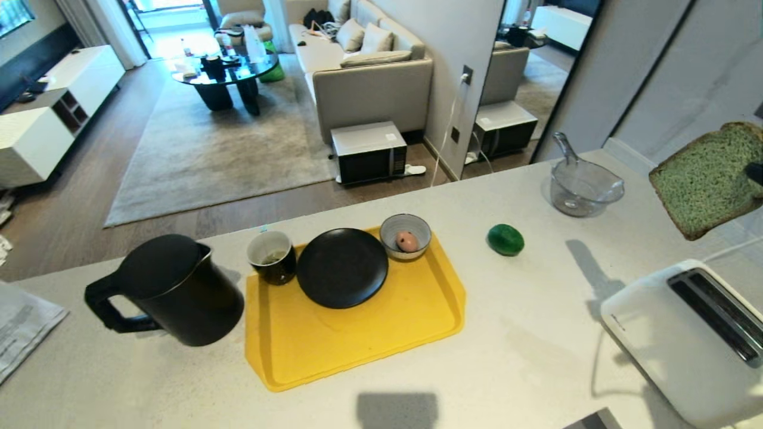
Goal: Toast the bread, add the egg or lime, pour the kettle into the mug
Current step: Put the baked bread on a plate
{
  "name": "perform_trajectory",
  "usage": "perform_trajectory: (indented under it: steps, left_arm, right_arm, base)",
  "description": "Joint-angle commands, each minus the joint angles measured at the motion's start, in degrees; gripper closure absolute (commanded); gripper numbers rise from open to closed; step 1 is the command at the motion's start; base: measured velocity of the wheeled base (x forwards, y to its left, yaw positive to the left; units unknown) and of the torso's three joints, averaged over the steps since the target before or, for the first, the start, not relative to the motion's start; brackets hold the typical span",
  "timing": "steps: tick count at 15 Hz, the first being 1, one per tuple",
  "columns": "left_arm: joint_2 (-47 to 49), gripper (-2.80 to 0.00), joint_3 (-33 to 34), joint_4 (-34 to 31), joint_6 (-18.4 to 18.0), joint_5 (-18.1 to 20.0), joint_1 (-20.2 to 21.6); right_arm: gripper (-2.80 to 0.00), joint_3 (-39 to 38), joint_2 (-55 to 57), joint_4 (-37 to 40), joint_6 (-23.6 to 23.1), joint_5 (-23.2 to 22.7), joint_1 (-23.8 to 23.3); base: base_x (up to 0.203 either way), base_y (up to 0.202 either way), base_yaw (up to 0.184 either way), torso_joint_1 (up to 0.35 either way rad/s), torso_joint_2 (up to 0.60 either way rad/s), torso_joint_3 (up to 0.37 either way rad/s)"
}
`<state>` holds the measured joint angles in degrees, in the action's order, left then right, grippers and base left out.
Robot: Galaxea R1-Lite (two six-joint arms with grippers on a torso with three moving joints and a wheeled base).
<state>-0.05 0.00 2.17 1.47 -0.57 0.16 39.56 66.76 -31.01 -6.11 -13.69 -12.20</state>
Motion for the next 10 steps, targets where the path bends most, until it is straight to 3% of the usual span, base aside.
perform_trajectory:
  steps: [1, 6, 10]
  left_arm:
    - [-0.13, 0.0, 0.79, 0.03, 0.03, -0.04, 0.02]
    - [-0.13, 0.0, 0.79, 0.03, 0.03, -0.04, 0.02]
    - [-0.13, 0.0, 0.79, 0.03, 0.03, -0.04, 0.02]
  right_arm:
    - [0.0, -0.59, -0.3, -0.19, -0.04, -0.19, -0.01]
    - [0.0, -2.62, -0.93, -0.19, -1.18, -1.97, 0.42]
    - [0.0, -2.79, -0.06, 0.12, -1.05, -3.96, 6.23]
  base:
    - [-0.002, -0.009, 0.175, 0.006, 0.01, -0.001]
    - [-0.002, -0.008, 0.151, 0.004, 0.0, 0.003]
    - [0.0, 0.0, 0.014, 0.001, 0.0, 0.0]
